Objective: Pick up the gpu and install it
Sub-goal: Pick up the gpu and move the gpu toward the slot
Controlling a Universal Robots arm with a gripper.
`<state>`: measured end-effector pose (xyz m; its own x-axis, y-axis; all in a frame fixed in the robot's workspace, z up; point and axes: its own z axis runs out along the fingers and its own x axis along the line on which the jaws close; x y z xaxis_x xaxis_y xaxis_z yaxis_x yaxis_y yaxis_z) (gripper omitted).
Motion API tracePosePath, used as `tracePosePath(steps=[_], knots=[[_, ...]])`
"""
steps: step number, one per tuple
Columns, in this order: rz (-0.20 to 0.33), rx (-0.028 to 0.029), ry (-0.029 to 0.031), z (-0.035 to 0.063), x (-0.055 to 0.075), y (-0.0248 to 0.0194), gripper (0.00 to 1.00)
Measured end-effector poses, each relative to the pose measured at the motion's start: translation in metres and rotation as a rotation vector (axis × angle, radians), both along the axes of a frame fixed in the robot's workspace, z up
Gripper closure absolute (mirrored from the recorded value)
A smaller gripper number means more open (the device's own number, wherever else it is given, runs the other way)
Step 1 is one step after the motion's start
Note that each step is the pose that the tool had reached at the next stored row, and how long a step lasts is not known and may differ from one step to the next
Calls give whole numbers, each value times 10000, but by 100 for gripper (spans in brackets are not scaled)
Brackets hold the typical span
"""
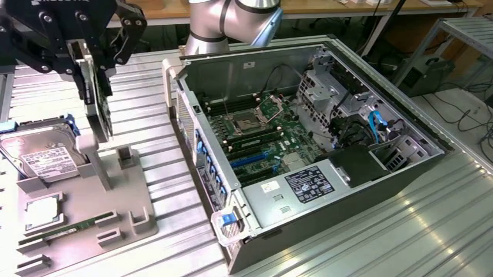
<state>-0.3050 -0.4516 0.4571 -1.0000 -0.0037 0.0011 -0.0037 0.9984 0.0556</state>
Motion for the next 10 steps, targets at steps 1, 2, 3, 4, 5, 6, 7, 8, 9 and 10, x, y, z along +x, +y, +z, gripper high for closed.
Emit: tracePosePath(steps=[1, 2, 3, 4, 5, 6, 7, 8, 9, 10], knots=[[0, 0, 0, 29, 0, 0, 73], [0, 0, 0, 42, 0, 0, 73], [0, 0, 0, 42, 0, 0, 73], [0, 1, 0, 42, 0, 0, 73], [0, 0, 1, 43, 3, 0, 73], [2, -1, 2, 44, 10, 0, 73], [2, -1, 2, 44, 17, 0, 73], [0, 0, 1, 43, 25, 0, 73], [0, 1, 0, 43, 32, 0, 73], [1, 0, 0, 42, 39, 0, 73]])
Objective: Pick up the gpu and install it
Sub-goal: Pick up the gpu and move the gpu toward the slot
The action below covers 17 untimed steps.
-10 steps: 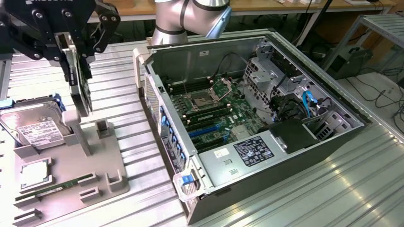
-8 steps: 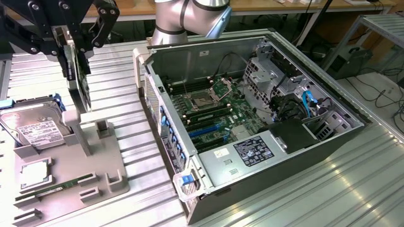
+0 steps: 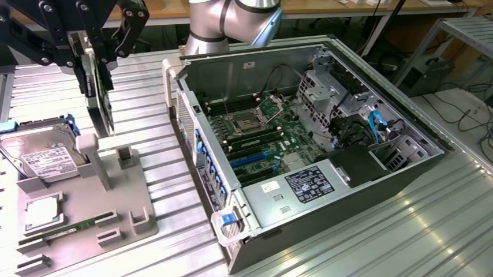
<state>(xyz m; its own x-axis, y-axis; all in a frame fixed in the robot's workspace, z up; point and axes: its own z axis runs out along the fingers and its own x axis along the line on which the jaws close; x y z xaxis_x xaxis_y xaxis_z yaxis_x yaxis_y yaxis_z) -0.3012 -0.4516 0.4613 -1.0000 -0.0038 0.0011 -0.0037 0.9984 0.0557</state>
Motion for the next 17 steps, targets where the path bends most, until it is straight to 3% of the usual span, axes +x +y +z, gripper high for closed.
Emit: tracePosePath(steps=[17], knots=[[-1, 0, 1, 0, 206, 0, 73]])
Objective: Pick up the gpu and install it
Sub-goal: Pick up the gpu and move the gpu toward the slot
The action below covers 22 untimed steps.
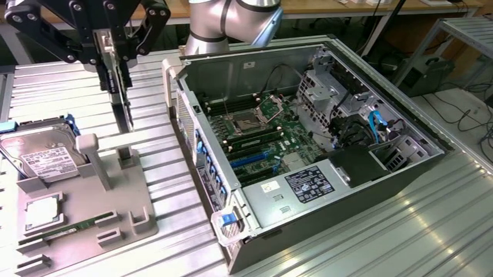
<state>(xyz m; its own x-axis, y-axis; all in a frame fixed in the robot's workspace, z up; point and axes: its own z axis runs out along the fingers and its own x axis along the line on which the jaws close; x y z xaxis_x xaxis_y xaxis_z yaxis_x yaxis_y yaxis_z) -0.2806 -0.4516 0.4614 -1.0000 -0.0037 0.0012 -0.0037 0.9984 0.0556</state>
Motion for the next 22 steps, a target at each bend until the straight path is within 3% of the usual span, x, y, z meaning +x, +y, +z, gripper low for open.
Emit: tracePosePath(steps=[22], knots=[[0, 0, 0, 0, 242, 0, 73]])
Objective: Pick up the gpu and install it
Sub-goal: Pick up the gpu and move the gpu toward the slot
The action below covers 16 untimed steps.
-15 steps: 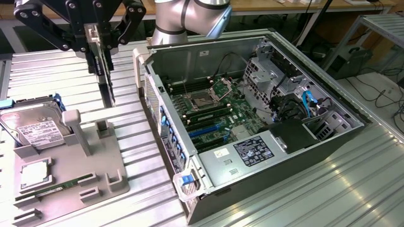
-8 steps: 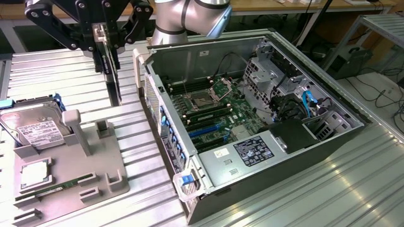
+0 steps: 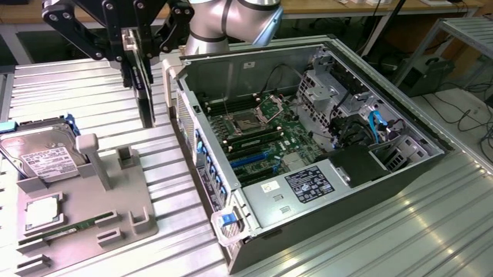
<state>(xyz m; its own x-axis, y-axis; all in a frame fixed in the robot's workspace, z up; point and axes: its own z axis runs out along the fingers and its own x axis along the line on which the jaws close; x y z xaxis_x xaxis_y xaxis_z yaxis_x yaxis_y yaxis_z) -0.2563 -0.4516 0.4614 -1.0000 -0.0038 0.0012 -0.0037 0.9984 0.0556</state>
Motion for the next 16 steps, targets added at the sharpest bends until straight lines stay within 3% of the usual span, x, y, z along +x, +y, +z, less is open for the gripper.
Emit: tracePosePath(steps=[16], knots=[[-1, 0, 0, 0, 164, 0, 73]])
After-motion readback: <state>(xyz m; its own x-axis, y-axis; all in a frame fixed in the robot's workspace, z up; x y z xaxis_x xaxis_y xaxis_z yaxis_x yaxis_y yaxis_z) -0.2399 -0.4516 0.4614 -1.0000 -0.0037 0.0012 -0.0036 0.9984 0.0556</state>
